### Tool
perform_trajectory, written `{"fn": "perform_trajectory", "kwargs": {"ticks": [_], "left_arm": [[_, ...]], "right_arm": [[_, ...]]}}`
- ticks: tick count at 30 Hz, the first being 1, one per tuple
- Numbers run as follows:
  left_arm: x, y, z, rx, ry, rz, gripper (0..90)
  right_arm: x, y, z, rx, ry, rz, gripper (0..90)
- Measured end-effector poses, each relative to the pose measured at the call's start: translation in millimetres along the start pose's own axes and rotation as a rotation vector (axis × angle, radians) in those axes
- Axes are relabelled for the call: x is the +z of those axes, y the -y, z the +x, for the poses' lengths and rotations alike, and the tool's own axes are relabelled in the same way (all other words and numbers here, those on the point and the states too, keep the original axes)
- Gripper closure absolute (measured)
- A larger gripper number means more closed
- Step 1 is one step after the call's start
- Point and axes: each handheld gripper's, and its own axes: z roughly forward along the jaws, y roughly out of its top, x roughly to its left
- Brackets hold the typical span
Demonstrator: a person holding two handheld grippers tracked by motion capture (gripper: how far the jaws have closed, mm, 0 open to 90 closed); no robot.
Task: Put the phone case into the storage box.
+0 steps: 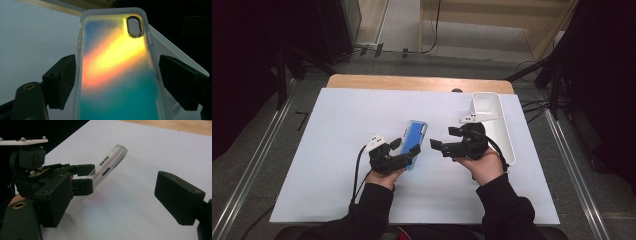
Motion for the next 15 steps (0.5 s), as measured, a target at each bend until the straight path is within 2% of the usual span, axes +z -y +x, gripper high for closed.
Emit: {"fn": "perform_trajectory", "kwargs": {"ticks": [3,6,10,15], "left_arm": [[0.2,0.8,-0.9,-0.002,0.0,-0.004,16.4],[0.2,1.4,-1.2,0.006,-0.002,-0.009,16.4],[0.3,1.9,-2.0,0.016,0.002,-0.008,16.4],[1.2,2.6,-1.9,0.006,0.01,-0.007,16.4]], "right_arm": [[2.7,-2.2,0.4,-0.017,-0.004,0.006,19.7],[6.0,-4.4,0.4,-0.011,-0.009,0.008,19.7],[9.5,-7.2,-1.9,0.002,-0.015,0.02,19.8],[13.4,-9.1,-5.0,0.036,-0.028,0.023,20.1]]}}
